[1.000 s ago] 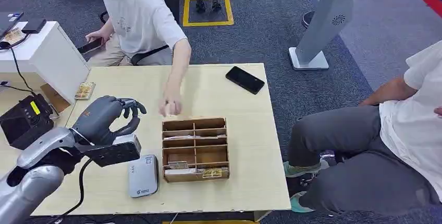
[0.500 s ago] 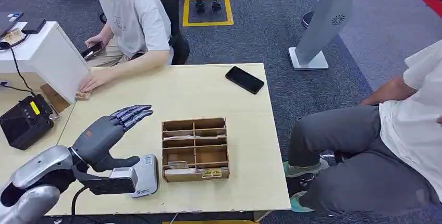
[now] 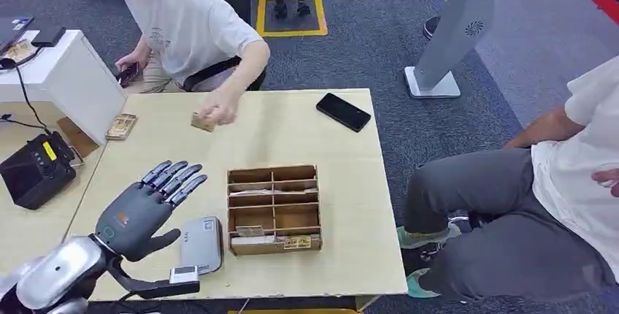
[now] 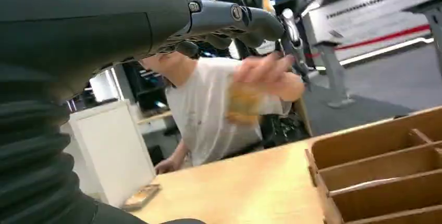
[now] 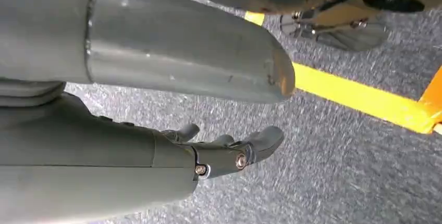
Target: Pass the card to the sensor for recognition and then transmit it.
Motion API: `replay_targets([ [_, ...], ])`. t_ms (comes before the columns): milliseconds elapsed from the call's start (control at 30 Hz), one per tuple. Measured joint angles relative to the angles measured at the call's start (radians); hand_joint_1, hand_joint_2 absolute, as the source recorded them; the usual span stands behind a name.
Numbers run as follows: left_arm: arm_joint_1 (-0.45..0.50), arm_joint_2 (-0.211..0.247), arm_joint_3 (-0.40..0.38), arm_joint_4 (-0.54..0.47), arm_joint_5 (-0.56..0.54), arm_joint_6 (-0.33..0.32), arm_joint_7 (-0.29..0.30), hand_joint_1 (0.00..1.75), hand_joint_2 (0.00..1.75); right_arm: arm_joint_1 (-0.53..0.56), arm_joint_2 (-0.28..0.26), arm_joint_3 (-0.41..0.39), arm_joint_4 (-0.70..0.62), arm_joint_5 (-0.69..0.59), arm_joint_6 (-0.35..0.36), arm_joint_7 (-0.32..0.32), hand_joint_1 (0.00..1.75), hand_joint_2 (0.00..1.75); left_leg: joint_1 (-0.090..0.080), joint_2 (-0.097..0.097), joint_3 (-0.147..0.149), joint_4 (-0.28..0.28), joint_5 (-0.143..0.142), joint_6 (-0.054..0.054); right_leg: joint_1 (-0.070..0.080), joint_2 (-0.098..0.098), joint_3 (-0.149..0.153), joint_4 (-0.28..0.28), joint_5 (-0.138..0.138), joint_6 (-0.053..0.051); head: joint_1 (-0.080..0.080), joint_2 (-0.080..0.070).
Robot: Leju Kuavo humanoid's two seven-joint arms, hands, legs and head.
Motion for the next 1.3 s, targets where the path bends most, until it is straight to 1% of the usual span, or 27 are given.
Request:
replay_targets([
  [100,0.033,-0.039,-0.029,0.000,-0.086,0.021,0.054,0.00,1.75,0.008,0.018,-0.001,-0.059,-0.001,0.049,0.009,0.00,0.00,0.000,0.001,0.000,0.000,0.000,0.000,-0.001,0.001,0.000,0.000,0.000,0.000,0.000,0.000],
  [233,0.075,-0.076,-0.047,0.004,-0.158,0.048,0.093,0.00,1.75,0.013,0.022,-0.002,-0.103,-0.008,0.069,0.011,0.00,0.00,-0.001,0.001,0.000,0.000,-0.001,0.001,-0.001,0.001,-0.001,0.000,0.000,0.000,-0.001,0.000],
  [300,0.097,-0.100,-0.058,0.007,-0.170,0.054,0.095,0.00,1.75,0.014,0.023,-0.003,-0.115,-0.011,0.069,0.013,0.00,0.00,-0.001,0.001,0.000,0.000,-0.001,0.001,0.000,0.000,-0.001,0.000,0.000,0.000,0.000,0.000],
  [467,0.119,-0.126,-0.076,0.013,-0.175,0.055,0.096,0.00,1.75,0.016,0.025,-0.003,-0.132,-0.016,0.069,0.013,0.00,0.00,-0.001,0.000,0.000,0.000,0.000,0.000,0.000,0.000,-0.001,0.000,0.000,0.000,0.000,0.000],
  [667,0.144,-0.145,-0.079,0.015,-0.136,0.055,0.062,0.00,1.75,0.017,0.025,-0.003,-0.143,-0.029,0.083,0.017,0.00,0.00,-0.001,0.001,0.000,0.000,0.000,0.000,0.000,0.001,-0.001,0.000,0.000,0.000,0.000,0.000],
  [833,0.155,-0.154,-0.082,0.018,-0.129,0.055,0.051,0.00,1.75,0.017,0.025,-0.003,-0.148,-0.032,0.084,0.018,0.00,0.00,-0.001,0.000,0.000,0.000,0.000,0.000,0.000,0.000,-0.001,0.000,0.000,0.000,0.000,0.000],
  [867,0.155,-0.156,-0.083,0.020,-0.119,0.055,0.041,0.00,1.75,0.017,0.025,-0.003,-0.149,-0.034,0.084,0.018,0.00,0.00,-0.001,0.000,0.000,0.000,0.000,0.000,0.000,0.000,-0.001,0.000,0.000,0.000,0.000,0.000],
  [967,0.154,-0.159,-0.085,0.031,-0.067,0.055,-0.016,0.00,1.75,0.017,0.025,-0.003,-0.149,-0.036,0.081,0.018,0.00,0.00,-0.001,0.000,0.000,0.000,0.000,0.000,0.000,0.000,-0.001,0.000,0.000,0.000,0.000,0.000],
  [1033,0.153,-0.167,-0.085,0.039,-0.056,0.056,-0.031,0.00,1.75,0.017,0.025,-0.003,-0.149,-0.036,0.079,0.019,0.00,0.00,-0.001,0.000,0.000,0.000,0.000,0.000,0.000,0.000,-0.001,0.000,0.000,0.000,0.000,0.000],
  [1200,0.146,-0.221,-0.086,0.050,-0.025,0.043,-0.039,0.00,1.75,0.018,0.025,-0.003,-0.149,-0.035,0.077,0.020,0.00,0.00,-0.001,0.000,0.000,0.000,0.000,0.000,0.000,0.000,-0.001,0.000,0.000,0.000,0.000,0.000],
  [1300,0.147,-0.239,-0.086,0.061,-0.032,0.037,-0.018,0.00,1.75,0.023,0.025,-0.003,-0.166,-0.024,0.090,0.009,0.00,0.00,-0.001,0.001,0.000,0.000,0.000,0.000,0.000,0.001,-0.001,0.000,0.000,0.000,0.000,0.000],
])
